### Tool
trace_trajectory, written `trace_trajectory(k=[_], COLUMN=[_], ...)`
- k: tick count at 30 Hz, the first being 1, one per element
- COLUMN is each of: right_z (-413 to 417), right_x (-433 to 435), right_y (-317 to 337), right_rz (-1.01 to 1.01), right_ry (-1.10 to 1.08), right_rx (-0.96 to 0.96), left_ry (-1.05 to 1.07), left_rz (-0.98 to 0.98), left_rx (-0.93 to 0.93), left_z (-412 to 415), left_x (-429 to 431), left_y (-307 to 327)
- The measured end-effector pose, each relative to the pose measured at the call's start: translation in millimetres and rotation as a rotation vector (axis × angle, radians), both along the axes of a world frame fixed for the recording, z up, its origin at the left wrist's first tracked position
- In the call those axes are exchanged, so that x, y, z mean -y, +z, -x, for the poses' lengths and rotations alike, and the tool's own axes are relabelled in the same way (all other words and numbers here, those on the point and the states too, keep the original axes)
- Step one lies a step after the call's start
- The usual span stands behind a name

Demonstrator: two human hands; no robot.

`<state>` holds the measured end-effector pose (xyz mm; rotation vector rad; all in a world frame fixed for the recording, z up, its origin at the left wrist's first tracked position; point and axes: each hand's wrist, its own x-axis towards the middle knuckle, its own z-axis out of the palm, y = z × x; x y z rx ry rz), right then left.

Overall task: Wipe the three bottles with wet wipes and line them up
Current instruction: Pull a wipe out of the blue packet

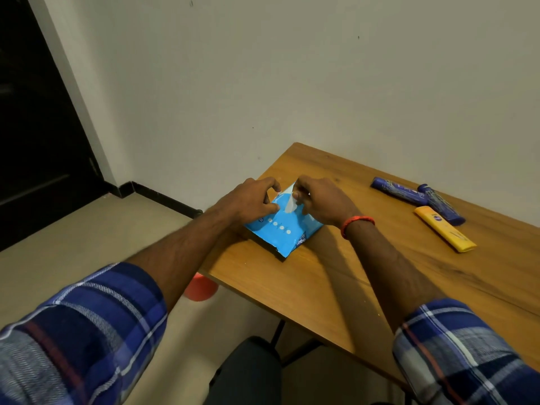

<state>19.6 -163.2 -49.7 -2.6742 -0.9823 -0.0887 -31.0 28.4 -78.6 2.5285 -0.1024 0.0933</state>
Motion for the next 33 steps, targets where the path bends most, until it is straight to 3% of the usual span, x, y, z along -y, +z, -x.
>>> trace_trajectory(k=[24,33], right_z=[23.9,40.1], right_x=[24.9,29.3], right_y=[56.6,78.3], right_rz=[-0.205,-0.323], right_ry=[-0.003,-0.013], right_rx=[0.104,0.069], left_ry=[0.004,0.023], left_rz=[-0.059,-0.224], left_rx=[0.014,-0.085], left_z=[14.9,18.3], left_x=[17.0,11.4], left_y=[21.3,24.3])
